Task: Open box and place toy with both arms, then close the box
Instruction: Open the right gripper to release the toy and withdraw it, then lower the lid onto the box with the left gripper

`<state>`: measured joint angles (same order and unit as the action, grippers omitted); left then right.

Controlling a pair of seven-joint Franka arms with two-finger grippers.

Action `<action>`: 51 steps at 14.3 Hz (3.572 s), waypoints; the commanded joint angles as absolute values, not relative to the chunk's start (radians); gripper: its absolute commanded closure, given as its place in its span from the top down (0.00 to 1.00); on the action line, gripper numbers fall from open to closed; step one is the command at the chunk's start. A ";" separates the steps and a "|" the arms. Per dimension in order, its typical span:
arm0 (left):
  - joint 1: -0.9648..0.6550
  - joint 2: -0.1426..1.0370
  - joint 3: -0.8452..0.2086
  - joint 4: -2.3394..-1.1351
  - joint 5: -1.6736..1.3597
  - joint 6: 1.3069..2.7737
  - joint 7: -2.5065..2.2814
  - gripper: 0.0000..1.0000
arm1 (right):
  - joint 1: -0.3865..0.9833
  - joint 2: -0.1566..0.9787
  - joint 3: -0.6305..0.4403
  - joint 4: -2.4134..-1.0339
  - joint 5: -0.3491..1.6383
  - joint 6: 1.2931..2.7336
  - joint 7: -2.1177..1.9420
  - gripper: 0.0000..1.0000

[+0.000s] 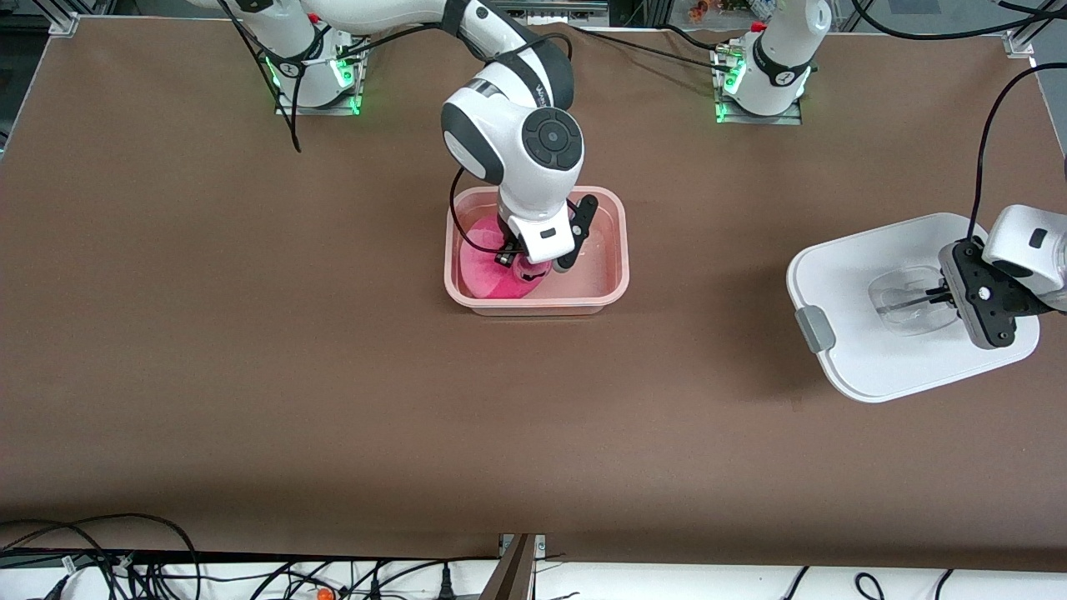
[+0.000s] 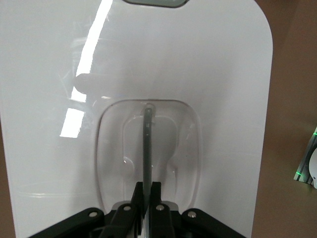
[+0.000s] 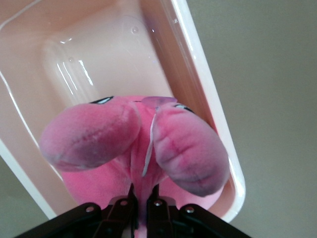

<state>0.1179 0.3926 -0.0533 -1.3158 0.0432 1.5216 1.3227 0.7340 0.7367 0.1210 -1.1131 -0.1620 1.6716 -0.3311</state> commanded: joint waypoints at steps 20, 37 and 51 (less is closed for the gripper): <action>0.114 0.388 -0.051 -1.307 0.032 1.468 1.355 0.00 | 0.672 0.697 0.109 -1.081 -0.166 1.878 -0.025 1.00; -0.480 0.531 -0.143 -1.296 -0.058 1.670 0.965 0.00 | 0.441 0.028 -0.292 -1.564 0.112 1.517 -0.035 1.00; -0.658 0.644 -0.135 -1.293 -0.054 1.807 0.710 0.00 | 0.149 0.061 -0.081 -1.526 0.028 1.525 0.043 1.00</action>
